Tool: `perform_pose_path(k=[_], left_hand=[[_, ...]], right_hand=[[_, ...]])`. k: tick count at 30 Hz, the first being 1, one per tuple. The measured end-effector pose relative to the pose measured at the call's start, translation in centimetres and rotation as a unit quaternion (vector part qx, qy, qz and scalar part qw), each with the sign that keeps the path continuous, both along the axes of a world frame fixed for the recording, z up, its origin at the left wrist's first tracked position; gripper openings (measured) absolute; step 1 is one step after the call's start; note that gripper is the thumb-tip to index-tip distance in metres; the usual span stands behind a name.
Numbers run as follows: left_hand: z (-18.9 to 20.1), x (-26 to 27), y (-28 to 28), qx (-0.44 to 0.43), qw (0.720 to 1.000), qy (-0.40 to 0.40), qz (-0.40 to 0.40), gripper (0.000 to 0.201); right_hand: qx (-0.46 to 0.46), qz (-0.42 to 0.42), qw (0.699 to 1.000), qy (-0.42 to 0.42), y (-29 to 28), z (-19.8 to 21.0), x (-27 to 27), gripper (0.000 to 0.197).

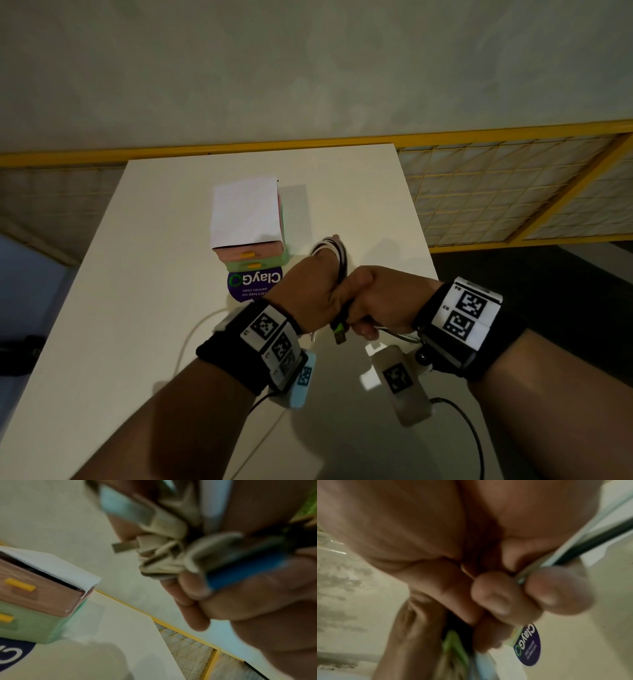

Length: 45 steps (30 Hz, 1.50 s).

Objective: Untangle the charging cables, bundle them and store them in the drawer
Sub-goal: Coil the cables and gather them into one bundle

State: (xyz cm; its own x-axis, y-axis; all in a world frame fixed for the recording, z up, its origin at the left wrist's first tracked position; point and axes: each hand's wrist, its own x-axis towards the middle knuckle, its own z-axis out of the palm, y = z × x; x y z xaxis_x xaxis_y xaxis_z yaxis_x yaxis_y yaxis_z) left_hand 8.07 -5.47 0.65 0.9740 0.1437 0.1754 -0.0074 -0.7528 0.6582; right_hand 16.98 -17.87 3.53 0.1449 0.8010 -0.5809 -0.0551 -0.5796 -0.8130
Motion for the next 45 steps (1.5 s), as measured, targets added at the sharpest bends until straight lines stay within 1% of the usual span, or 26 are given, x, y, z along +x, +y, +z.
perform_pose_path(k=[2,3,5,6,9,11,12,14,17,18,20,22,23,25,26,27,29,30,32,34,36,38,40,42,44,45], left_hand=[[0.0,-0.3,-0.2,-0.013,1.000,0.011,0.002,0.065],[0.2,-0.4,-0.3,-0.020,1.000,0.020,0.003,0.070],[-0.1,-0.6,-0.4,-0.040,0.999,0.035,-0.002,0.077],[-0.4,-0.6,-0.3,-0.050,0.998,0.041,-0.006,0.075],[-0.4,-1.0,-0.3,-0.111,0.987,0.111,-0.026,0.064],[0.2,-1.2,-0.9,-0.135,0.973,0.187,-0.024,0.060],[0.4,-1.2,-1.1,-0.153,0.966,0.207,-0.021,0.052],[0.7,-1.4,-1.3,-0.238,0.951,0.198,-0.009,0.024],[1.1,-1.8,-1.3,-0.342,0.923,0.173,0.027,0.010],[1.4,-1.8,-1.5,-0.372,0.912,0.171,0.039,0.011],[1.8,-1.8,-1.9,-0.443,0.878,0.173,0.058,0.037],[2.0,-1.8,-2.0,-0.494,0.850,0.168,0.076,0.049],[2.2,-1.8,-2.0,-0.510,0.842,0.160,0.076,0.048],[2.6,-1.9,-2.0,-0.544,0.825,0.134,0.072,0.035],[2.9,-2.0,-2.1,-0.563,0.815,0.119,0.070,0.025],[3.0,-2.2,-2.1,-0.579,0.807,0.101,0.062,0.022],[3.1,-2.2,-2.2,-0.601,0.795,0.072,0.044,0.043],[3.2,-2.2,-2.2,-0.612,0.788,0.057,0.036,0.048],[3.3,-2.2,-2.0,-0.628,0.777,0.034,0.032,0.047],[3.4,-2.1,-1.6,-0.634,0.773,0.014,0.032,0.043],[3.6,-2.0,-1.1,-0.635,0.772,-0.019,0.025,0.036],[4.0,-1.7,-0.3,-0.636,0.771,-0.043,0.018,0.040],[4.3,-1.2,0.4,-0.626,0.777,-0.061,0.010,0.044],[4.3,-0.9,1.2,-0.595,0.802,-0.057,0.023,0.047],[3.6,-0.8,2.3,-0.523,0.848,-0.025,0.079,0.051],[3.1,-0.9,2.8,-0.469,0.878,-0.003,0.099,0.051]], right_hand=[[-0.026,0.042,0.997,-0.055,0.0,0.6,0.1,0.056],[-0.035,0.048,0.995,-0.075,0.1,0.9,0.3,0.051],[-0.050,0.065,0.989,-0.121,0.1,1.3,0.7,0.032],[-0.057,0.092,0.982,-0.152,0.1,1.5,0.8,0.024],[-0.047,0.164,0.955,-0.242,-0.1,2.9,1.9,0.015],[-0.006,0.160,0.948,-0.274,-0.3,3.8,3.0,0.014],[0.021,0.152,0.947,-0.282,-0.3,4.0,3.4,0.010],[0.070,0.131,0.944,-0.295,-0.2,4.2,3.9,0.008],[0.132,0.078,0.941,-0.302,0.0,4.3,4.2,0.008],[0.148,0.064,0.940,-0.301,0.1,4.3,4.2,0.008],[0.171,0.044,0.939,-0.294,0.3,4.0,4.3,0.008],[0.182,0.024,0.940,-0.288,0.6,3.5,4.2,0.008],[0.189,0.014,0.941,-0.279,0.7,3.2,4.2,0.009],[0.217,-0.015,0.947,-0.238,0.8,2.8,4.0,0.013],[0.231,-0.039,0.951,-0.199,0.8,2.6,4.0,0.015],[0.243,-0.069,0.955,-0.153,0.8,2.5,3.9,0.017],[0.256,-0.128,0.956,-0.070,1.0,2.5,3.5,0.016],[0.260,-0.149,0.953,-0.043,1.2,2.4,3.3,0.013],[0.268,-0.166,0.949,-0.010,1.7,1.9,2.9,0.011],[0.232,-0.174,0.957,0.000,2.0,0.9,2.7,0.018],[0.182,-0.168,0.968,-0.051,2.0,-0.1,2.4,0.025],[0.155,-0.106,0.974,-0.128,1.8,-1.1,1.2,0.027],[0.149,-0.037,0.979,-0.138,1.6,-1.7,-0.6,0.037],[0.134,0.033,0.973,-0.183,1.8,-1.7,-2.2,0.044],[0.118,0.117,0.948,-0.271,1.7,-1.5,-2.9,0.036],[0.105,0.137,0.942,-0.287,1.6,-1.2,-2.9,0.033]])
